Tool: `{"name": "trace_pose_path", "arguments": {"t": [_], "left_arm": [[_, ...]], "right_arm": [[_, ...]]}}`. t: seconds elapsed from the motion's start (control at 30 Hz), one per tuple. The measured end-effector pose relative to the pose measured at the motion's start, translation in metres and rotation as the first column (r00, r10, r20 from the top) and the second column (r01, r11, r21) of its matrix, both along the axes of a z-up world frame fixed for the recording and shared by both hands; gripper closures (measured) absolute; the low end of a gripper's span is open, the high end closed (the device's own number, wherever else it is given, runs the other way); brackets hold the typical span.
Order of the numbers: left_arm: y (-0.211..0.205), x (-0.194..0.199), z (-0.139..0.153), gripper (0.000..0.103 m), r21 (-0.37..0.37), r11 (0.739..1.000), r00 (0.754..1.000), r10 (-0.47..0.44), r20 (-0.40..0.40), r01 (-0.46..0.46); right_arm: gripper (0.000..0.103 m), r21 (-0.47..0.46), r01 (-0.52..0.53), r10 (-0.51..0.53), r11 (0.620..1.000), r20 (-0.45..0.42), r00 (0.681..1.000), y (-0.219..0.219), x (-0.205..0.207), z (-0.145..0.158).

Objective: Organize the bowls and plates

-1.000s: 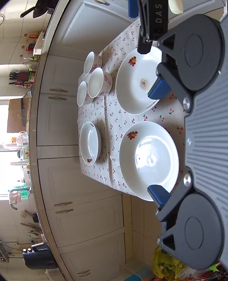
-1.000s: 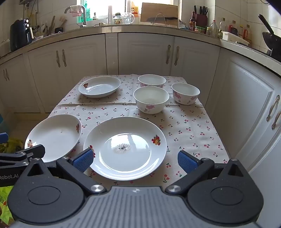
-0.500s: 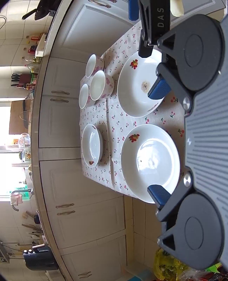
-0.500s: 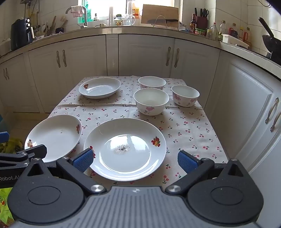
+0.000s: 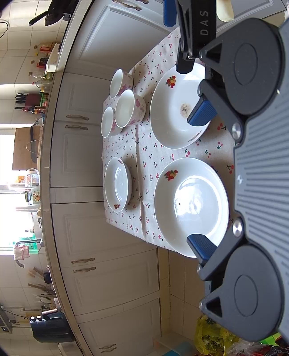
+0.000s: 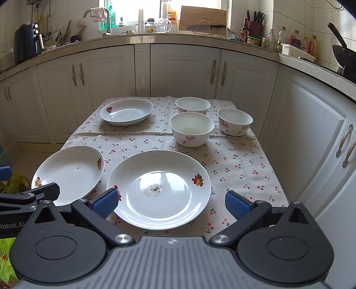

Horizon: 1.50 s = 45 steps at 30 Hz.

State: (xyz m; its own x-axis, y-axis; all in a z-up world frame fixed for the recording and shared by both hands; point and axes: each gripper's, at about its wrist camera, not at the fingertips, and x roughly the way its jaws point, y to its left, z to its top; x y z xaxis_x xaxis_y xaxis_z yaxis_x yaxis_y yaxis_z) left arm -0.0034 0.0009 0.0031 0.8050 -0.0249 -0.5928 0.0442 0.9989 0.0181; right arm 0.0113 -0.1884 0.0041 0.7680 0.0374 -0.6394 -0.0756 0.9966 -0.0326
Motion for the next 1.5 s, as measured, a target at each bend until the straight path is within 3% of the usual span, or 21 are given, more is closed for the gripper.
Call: {"name": "trace_pose_path", "arguments": {"t": [1.5], "left_arm": [[-0.0018, -0.0020, 0.0019, 0.001, -0.009, 1.000, 1.000, -0.009, 0.001, 0.009]], "right_arm": [[0.000, -0.002, 0.001, -0.001, 1.000, 0.000, 1.000, 0.0004, -0.0009, 0.0006]]}}
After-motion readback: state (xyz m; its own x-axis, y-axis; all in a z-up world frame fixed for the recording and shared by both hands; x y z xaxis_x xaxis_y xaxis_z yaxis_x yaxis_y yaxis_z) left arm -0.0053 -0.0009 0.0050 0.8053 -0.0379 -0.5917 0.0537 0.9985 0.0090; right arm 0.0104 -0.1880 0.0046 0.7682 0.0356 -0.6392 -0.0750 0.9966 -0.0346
